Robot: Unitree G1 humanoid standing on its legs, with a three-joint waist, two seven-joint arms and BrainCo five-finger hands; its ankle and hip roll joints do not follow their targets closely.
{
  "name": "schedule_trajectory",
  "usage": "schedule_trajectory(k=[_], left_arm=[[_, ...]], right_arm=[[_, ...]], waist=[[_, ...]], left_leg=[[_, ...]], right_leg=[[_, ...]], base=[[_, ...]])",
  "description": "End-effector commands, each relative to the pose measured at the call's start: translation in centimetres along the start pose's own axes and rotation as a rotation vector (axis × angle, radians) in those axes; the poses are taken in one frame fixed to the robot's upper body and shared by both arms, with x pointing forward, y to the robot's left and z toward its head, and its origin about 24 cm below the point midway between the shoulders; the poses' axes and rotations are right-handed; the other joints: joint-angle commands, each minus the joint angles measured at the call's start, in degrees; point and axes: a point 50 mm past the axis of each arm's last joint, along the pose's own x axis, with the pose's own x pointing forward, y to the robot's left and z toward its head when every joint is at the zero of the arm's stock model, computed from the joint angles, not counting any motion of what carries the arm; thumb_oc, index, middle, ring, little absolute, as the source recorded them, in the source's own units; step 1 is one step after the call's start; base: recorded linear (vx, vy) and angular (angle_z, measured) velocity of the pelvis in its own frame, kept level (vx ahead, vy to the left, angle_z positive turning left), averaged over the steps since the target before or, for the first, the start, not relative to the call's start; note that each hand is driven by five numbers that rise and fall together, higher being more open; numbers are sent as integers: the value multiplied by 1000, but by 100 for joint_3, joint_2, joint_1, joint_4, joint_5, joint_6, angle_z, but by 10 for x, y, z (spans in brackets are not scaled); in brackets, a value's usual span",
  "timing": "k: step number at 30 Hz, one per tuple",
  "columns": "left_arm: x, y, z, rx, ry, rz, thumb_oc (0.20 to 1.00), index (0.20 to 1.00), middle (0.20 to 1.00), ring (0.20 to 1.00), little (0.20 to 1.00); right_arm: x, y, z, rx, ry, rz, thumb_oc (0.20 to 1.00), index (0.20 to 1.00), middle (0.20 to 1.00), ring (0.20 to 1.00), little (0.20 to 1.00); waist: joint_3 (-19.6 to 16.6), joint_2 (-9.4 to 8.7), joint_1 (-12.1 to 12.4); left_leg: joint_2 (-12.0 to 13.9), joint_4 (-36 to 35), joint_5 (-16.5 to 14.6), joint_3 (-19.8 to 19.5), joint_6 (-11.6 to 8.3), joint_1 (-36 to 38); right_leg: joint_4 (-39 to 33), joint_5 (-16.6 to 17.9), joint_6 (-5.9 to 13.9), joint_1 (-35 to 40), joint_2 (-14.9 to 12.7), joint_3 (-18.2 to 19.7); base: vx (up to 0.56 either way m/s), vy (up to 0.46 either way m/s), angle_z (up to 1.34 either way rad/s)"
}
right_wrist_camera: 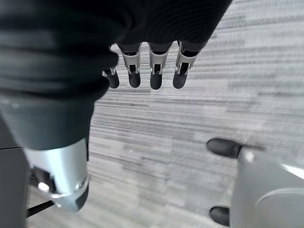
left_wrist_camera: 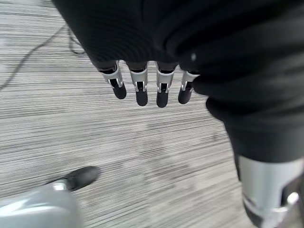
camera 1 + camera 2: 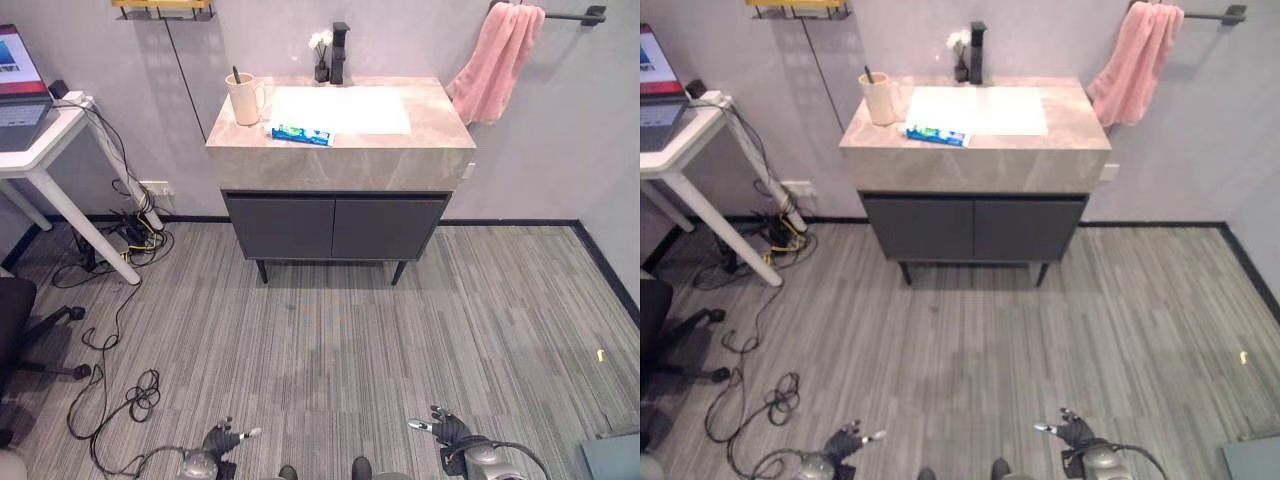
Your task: Put brush and paste in cup on sink, flatten towel.
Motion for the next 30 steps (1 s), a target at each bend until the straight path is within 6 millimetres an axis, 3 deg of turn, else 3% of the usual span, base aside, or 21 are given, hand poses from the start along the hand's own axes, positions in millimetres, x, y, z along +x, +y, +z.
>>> schedule_trajectory(k=[1,3,7,14,22,25,26,27,28,30], left_arm=[[1,11,20,125,-116,30,1000,1000,1000,1000,1000],[0,14,21,87,-131,53,1000,1000,1000,1000,1000],[-2,9,11,21,-96,54,1000,1000,1000,1000,1000],[-2,6,7,-14,-82,50,1000,1000,1000,1000,1000],[-3,6,1,-36,-61,49,1000,1000,1000,1000,1000],[-3,5,0,-33,-53,46,1000,1000,1000,1000,1000],[-1,2,4,-28,-58,35,1000,1000,1000,1000,1000],[-1,1,5,-25,-61,26,1000,1000,1000,1000,1000],[-1,1,5,-25,-61,26,1000,1000,1000,1000,1000],[0,-2,7,-29,-66,22,1000,1000,1000,1000,1000]], right_arm=[[0,-8,20,16,-115,-19,1000,1000,1000,1000,1000],[0,-9,24,13,-131,-30,1000,1000,1000,1000,1000],[0,-4,16,0,-100,-23,1000,1000,1000,1000,1000],[0,-3,14,-15,-95,-18,1000,1000,1000,1000,1000],[0,-7,26,-51,-140,-32,1000,1000,1000,1000,1000],[-1,-9,28,-65,-152,-43,1000,1000,1000,1000,1000],[-2,-12,27,-67,-157,-52,1000,1000,1000,1000,1000],[-3,-14,24,-68,-148,-63,1000,1000,1000,1000,1000],[-3,-15,24,-68,-148,-63,1000,1000,1000,1000,1000],[-5,-18,20,-85,-133,-72,1000,1000,1000,1000,1000]], waist=[[-51,-129,-67],[-24,-143,-40],[-16,-168,-15],[-65,-188,-34],[-189,-146,-26],[-174,-171,-47],[-54,-164,-54],[48,-193,-52],[49,-180,-60],[131,-174,-115]], left_leg=[[-59,1454,-516,16,-33,-661],[25,1896,-777,22,-13,-794],[61,1987,-877,28,-26,-701],[37,1591,-640,30,-106,-518],[-33,556,70,-63,-164,-451],[3,718,219,-101,-277,-616],[104,1211,852,-203,-531,-890],[126,1724,1151,-165,-676,-1108],[136,1755,1138,-181,-680,-1127],[284,2007,1429,83,-824,-1398]], right_leg=[[1076,-157,435,-278,-336,-68],[1433,-373,365,-390,-349,-113],[1472,-439,337,-314,-340,-147],[1118,-260,341,-122,-291,-147],[80,145,243,15,-77,-173],[-184,203,158,119,4,-127],[-398,222,38,356,92,-187],[-501,267,-15,478,75,-245],[-505,269,-18,479,88,-257],[-752,242,-58,701,43,-337]], base=[[-16,-42,7],[26,-35,4],[29,-17,1],[19,-34,1],[-27,-56,5],[8,-132,1],[12,-180,5],[-1,-141,27],[35,-91,54],[94,-45,47]])
